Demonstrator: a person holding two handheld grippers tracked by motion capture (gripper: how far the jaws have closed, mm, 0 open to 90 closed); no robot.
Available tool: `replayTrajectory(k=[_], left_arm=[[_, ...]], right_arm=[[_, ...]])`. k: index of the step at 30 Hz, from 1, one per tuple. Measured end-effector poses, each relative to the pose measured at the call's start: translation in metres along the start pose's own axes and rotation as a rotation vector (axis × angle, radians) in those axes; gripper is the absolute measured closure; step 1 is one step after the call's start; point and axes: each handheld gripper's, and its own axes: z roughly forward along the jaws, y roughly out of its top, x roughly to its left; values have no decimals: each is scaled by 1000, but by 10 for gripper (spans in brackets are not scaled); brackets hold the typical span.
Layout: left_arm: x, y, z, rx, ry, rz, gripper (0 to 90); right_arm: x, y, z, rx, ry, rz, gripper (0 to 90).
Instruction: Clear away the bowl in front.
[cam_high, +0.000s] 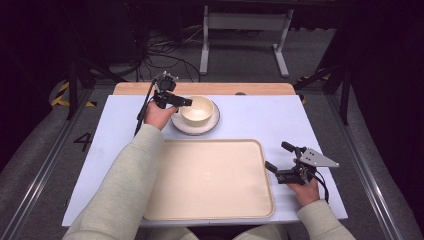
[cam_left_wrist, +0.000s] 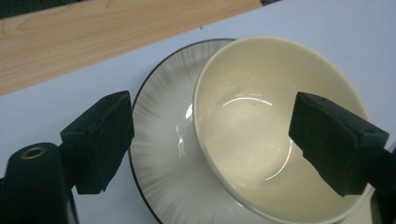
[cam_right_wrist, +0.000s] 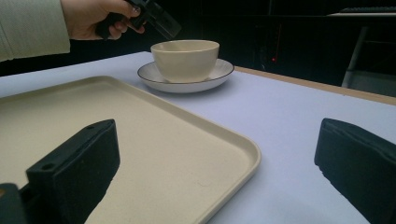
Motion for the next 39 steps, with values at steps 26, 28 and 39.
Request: replayTrajectory(k=[26,28,39], left_arm=[[-2,-4,24,113,-1,-66,540],[-3,-4,26,126,5,-88,577],[-7,-2,26,149,57,-126,780]], right_arm=[[0,0,0,1,0,-1,5],[0,0,0,1,-1,-1,5],[0,0,0,0,1,2,7]])
